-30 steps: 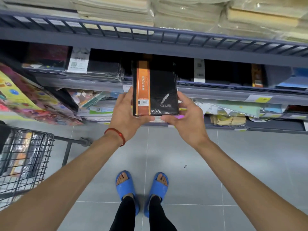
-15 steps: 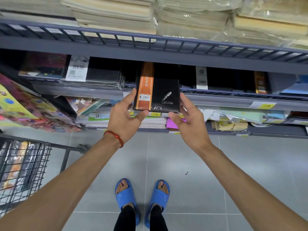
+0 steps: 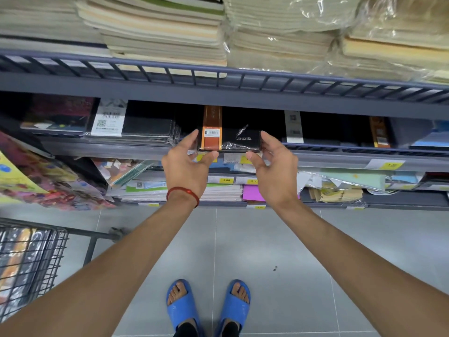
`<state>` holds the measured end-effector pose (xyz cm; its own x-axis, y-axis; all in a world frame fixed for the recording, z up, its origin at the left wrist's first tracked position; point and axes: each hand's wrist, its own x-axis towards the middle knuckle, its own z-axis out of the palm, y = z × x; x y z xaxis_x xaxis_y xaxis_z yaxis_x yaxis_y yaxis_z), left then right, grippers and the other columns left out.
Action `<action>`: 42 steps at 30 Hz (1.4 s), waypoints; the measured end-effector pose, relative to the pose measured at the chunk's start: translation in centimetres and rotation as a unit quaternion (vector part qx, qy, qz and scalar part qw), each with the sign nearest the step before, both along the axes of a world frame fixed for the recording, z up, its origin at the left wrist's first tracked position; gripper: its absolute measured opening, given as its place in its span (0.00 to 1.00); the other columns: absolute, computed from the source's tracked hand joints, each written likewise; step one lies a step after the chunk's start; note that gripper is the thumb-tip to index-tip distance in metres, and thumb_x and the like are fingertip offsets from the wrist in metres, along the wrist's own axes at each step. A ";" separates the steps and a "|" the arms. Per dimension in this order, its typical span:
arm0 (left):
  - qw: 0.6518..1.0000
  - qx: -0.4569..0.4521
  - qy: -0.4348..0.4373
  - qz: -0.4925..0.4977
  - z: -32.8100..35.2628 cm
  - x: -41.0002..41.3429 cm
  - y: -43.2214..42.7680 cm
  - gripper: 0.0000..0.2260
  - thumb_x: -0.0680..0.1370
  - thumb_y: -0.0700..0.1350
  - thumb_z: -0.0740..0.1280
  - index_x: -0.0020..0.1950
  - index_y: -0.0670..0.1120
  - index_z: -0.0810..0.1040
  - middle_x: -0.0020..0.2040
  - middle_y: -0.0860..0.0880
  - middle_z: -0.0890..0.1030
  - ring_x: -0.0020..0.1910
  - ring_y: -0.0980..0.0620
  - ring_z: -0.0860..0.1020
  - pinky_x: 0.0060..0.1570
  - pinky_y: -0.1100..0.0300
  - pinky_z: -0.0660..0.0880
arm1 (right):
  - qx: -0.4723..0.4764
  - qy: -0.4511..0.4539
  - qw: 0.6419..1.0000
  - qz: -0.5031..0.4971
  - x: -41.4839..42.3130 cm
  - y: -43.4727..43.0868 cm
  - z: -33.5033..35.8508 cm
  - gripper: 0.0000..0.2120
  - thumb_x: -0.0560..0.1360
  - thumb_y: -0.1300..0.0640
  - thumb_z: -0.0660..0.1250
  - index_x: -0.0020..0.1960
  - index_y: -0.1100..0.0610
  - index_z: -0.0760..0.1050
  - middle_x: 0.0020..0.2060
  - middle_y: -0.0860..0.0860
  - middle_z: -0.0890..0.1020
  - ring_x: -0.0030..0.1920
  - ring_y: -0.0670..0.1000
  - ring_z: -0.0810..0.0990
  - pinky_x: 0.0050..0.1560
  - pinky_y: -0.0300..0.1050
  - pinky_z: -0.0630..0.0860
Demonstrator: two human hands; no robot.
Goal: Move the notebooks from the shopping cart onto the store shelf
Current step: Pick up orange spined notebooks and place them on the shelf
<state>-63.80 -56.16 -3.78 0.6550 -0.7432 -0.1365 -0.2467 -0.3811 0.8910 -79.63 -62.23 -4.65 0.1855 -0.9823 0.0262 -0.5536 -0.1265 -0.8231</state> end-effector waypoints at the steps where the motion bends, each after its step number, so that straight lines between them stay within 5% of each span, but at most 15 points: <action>1: 1.000 -0.001 0.000 0.003 -0.1 0.0 -0.2 0.28 0.72 0.44 0.77 0.71 0.49 0.75 0.63 0.53 0.79 0.54 0.60 0.75 0.53 0.74 0.71 | -0.007 0.010 1.000 -0.003 0.2 -0.1 -0.1 0.26 0.77 0.60 0.72 0.73 0.59 0.71 0.65 0.52 0.80 0.65 0.49 0.79 0.68 0.48 0.75; 8: 0.998 0.020 -0.057 -0.001 -0.7 -0.3 -1.0 0.29 0.74 0.43 0.75 0.73 0.45 0.71 0.68 0.48 0.77 0.64 0.52 0.75 0.62 0.69 0.66 | -0.030 0.083 0.996 -0.005 1.1 0.1 0.1 0.25 0.78 0.63 0.70 0.74 0.58 0.70 0.68 0.53 0.76 0.70 0.53 0.71 0.71 0.48 0.70; 12: 0.996 -0.002 -0.080 -0.039 -0.8 -0.9 0.7 0.30 0.75 0.39 0.73 0.75 0.44 0.67 0.69 0.48 0.72 0.59 0.52 0.76 0.60 0.57 0.77 | -0.065 0.097 0.993 -0.016 0.6 2.5 0.5 0.22 0.77 0.63 0.68 0.70 0.57 0.72 0.66 0.50 0.74 0.67 0.53 0.72 0.68 0.47 0.72; 16: 0.983 -0.012 -0.135 -0.121 0.5 -1.0 4.1 0.25 0.78 0.40 0.68 0.74 0.47 0.68 0.66 0.50 0.71 0.59 0.50 0.76 0.61 0.55 0.75 | -0.096 0.166 0.981 0.014 -0.1 6.0 2.5 0.18 0.76 0.60 0.68 0.65 0.55 0.75 0.63 0.49 0.74 0.62 0.53 0.74 0.53 0.46 0.78; 25: 0.858 0.098 -0.404 -0.301 7.9 2.1 13.6 0.18 0.77 0.48 0.65 0.65 0.46 0.74 0.57 0.46 0.75 0.55 0.43 0.74 0.49 0.46 0.76 | -0.170 0.312 0.930 0.095 -0.1 13.5 9.8 0.16 0.73 0.49 0.63 0.58 0.54 0.80 0.53 0.49 0.80 0.55 0.54 0.76 0.51 0.52 0.76; 33: 0.802 0.174 -0.502 -0.272 13.5 2.3 22.9 0.18 0.76 0.52 0.64 0.63 0.46 0.74 0.57 0.46 0.76 0.55 0.42 0.75 0.48 0.47 0.72 | -0.206 0.331 0.905 0.171 -0.1 20.2 14.6 0.19 0.73 0.47 0.64 0.59 0.56 0.78 0.53 0.51 0.79 0.55 0.56 0.75 0.51 0.52 0.73; 42: 0.818 0.216 -0.507 -0.167 20.2 1.4 34.5 0.19 0.76 0.58 0.61 0.60 0.47 0.73 0.55 0.47 0.75 0.55 0.43 0.74 0.51 0.47 0.73 | -0.240 0.308 0.883 0.259 0.3 28.5 19.6 0.19 0.74 0.44 0.61 0.57 0.55 0.79 0.52 0.50 0.80 0.55 0.55 0.75 0.55 0.51 0.73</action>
<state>-62.42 -21.64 16.40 0.3649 -0.9296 0.0527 -0.9296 -0.3669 -0.0356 -79.34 -33.76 14.94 0.7319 -0.6638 0.1539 -0.6427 -0.7475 -0.1677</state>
